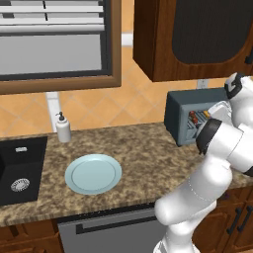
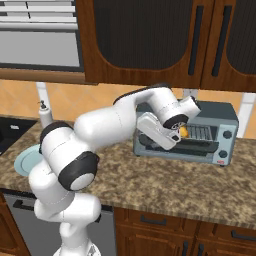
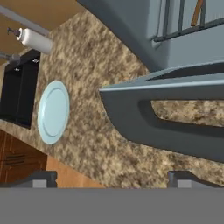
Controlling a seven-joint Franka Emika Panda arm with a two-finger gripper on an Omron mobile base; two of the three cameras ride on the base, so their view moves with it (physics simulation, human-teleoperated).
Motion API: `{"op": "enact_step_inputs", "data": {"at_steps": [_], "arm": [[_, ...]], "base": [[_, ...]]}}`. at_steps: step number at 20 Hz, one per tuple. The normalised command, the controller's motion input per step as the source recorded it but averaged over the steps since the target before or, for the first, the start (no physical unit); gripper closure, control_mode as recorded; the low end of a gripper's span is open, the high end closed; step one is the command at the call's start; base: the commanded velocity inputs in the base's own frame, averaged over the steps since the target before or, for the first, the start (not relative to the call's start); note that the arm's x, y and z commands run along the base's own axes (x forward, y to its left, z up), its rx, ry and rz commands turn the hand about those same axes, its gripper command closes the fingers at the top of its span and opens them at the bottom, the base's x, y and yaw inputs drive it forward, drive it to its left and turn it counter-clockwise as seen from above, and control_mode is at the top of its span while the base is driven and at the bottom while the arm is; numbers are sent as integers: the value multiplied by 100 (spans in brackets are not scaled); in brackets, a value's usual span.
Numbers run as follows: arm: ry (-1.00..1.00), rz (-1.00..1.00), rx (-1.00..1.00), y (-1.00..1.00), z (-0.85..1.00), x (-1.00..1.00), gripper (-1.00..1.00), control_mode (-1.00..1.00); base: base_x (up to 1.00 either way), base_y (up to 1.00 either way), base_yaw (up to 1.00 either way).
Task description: Pick up the kebab skewer and baguette bread, and place them inside the toaster oven. Close the toaster oven door and start by setting the timer.
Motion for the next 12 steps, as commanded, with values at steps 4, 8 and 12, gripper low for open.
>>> {"op": "enact_step_inputs", "data": {"at_steps": [4, 8, 12], "arm": [[-33, -5, 0, 43, -7, 46, -100, -100], [-27, -6, 0, 39, -5, 28, -100, -100], [-18, -7, 0, 30, -10, 21, -100, -100]], "base": [[0, 0, 0], [0, 0, 0], [0, 0, 0]]}}
